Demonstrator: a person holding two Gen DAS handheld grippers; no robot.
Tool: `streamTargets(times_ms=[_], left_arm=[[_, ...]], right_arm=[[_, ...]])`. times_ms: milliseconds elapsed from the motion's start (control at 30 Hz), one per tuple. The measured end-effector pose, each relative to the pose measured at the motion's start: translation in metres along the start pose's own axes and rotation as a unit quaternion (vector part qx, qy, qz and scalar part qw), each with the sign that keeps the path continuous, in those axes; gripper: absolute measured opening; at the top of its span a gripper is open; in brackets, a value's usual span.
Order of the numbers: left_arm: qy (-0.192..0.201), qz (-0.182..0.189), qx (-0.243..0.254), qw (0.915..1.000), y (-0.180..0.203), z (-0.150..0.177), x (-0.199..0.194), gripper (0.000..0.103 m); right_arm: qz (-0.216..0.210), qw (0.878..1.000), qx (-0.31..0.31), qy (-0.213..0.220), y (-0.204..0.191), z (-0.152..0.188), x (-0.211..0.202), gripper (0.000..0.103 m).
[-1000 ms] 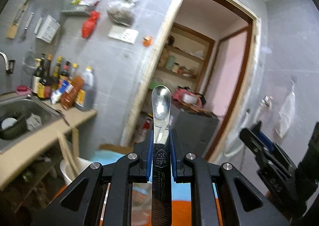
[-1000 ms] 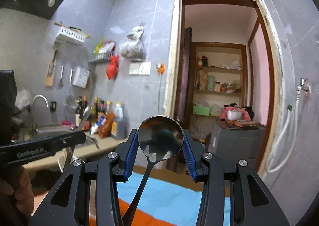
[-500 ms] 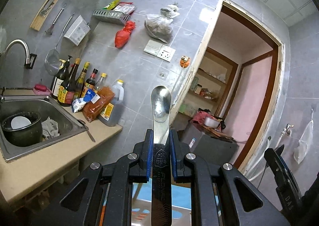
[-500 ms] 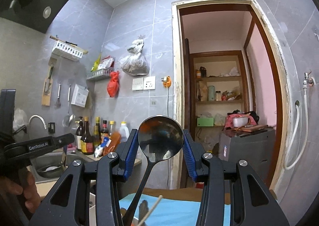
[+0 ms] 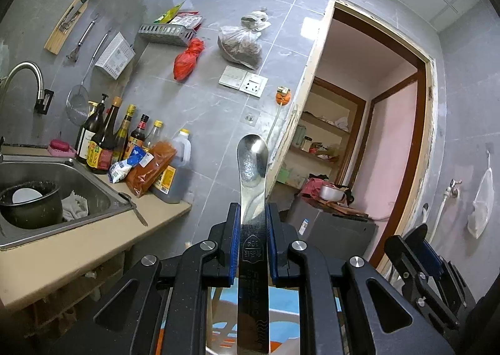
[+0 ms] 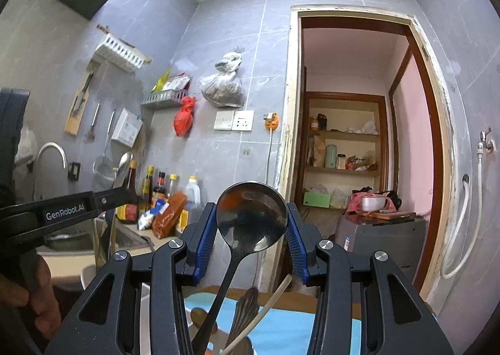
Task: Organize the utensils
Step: 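Open the left tool over the caddy while the right tool drops the spoon in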
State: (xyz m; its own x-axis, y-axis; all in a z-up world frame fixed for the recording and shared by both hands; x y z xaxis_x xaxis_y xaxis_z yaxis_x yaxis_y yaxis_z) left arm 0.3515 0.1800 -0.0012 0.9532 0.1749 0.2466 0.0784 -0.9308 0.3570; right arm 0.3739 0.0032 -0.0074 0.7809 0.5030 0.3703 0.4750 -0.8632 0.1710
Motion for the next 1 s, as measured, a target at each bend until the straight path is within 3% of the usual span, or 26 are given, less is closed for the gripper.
streamTargets(times_ms=[367,600,900,1000], left_arm=[[-0.015,0.015,0.037,0.9991,0.010,0.016,-0.007,0.013],[-0.042,0.025,0.026,0.9985,0.010,0.017,-0.013,0.014],[-0.068,0.031,0.026,0.9969,0.017,0.008,-0.023,0.037],[-0.078,0.034,0.033,0.9958,0.024,0.005,-0.027,0.051]], right_arm=[[-0.005,1.000,0.003,-0.017,-0.002,0.014,-0.002,0.042],[-0.008,1.000,0.018,-0.022,0.000,0.008,-0.003,0.048],[0.013,0.998,0.045,-0.036,0.014,-0.007,-0.008,0.061],[0.024,0.997,0.058,-0.048,0.022,-0.013,-0.012,0.069]])
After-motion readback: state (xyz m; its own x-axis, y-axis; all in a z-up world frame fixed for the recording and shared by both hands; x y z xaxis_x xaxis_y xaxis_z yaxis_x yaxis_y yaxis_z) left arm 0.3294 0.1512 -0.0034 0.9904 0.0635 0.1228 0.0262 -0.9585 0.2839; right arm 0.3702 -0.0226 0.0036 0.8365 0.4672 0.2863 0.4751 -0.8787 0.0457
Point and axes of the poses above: each gripper's, at about its wrist camera, not at the fingertips, and x roughly the way its jaws point, y to its right, z to its underside, the point moved 9 cm from there along x, roughly the way its jaws point, and after that the axes turned 15 degrees about y, right-handed, at the moved point
